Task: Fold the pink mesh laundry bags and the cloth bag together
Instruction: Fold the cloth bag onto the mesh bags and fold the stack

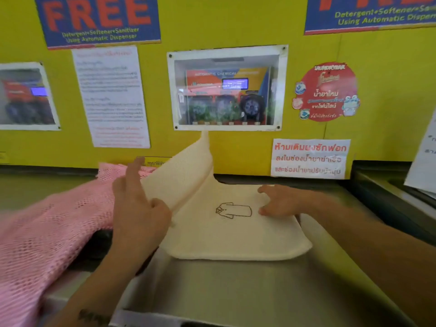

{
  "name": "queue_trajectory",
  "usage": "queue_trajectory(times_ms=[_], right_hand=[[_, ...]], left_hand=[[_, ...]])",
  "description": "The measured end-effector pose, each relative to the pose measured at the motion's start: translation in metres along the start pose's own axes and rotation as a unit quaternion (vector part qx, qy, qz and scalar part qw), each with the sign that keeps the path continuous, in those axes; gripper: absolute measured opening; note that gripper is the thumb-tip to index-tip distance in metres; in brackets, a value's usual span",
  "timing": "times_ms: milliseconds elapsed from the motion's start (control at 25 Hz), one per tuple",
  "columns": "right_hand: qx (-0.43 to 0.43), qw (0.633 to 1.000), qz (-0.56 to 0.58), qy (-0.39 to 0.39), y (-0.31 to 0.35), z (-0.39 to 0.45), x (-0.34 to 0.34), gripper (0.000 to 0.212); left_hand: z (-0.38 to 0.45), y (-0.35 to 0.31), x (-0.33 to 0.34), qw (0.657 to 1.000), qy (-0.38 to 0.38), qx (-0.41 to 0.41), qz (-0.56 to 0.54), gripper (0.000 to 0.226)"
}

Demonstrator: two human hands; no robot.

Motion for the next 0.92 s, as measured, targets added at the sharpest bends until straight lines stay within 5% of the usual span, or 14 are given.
queue_trajectory(times_ms=[120,200,360,480,720,920], right_hand=[[-0.019,1.0,0.006,-0.02,0.015,0.003,-0.002,0.072],[-0.031,0.999,-0.01,-0.036,0.017,0.002,-0.002,0.068],[-0.07,0.994,-0.006,-0.087,0.018,-0.002,-0.004,0.063],[-0.081,0.989,0.006,-0.124,0.015,-0.005,-0.005,0.063],[-0.1,0.969,-0.022,-0.225,0.031,-0.014,-0.03,0.054],[-0.172,0.932,-0.012,-0.318,0.104,-0.024,-0.083,0.053]], left_hand=[[0.008,-0.01,-0.001,0.966,0.018,0.103,0.236,0.059],[0.016,-0.003,0.007,0.925,0.094,0.093,0.358,0.052],[0.017,0.044,0.04,0.848,0.298,0.012,0.438,0.066],[0.005,0.065,0.057,0.822,0.339,0.007,0.458,0.065],[0.008,0.025,0.049,0.894,0.243,0.114,0.359,0.045],[0.033,-0.009,-0.035,0.963,0.053,0.158,0.213,0.048]])
Point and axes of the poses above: each hand's wrist, its own z-axis towards the middle knuckle, its own x-axis out of the palm, y = z × x, the point moved 9 cm from there along z, towards the middle knuckle, and after that the axes turned 6 degrees about z, right-handed, at the moved point
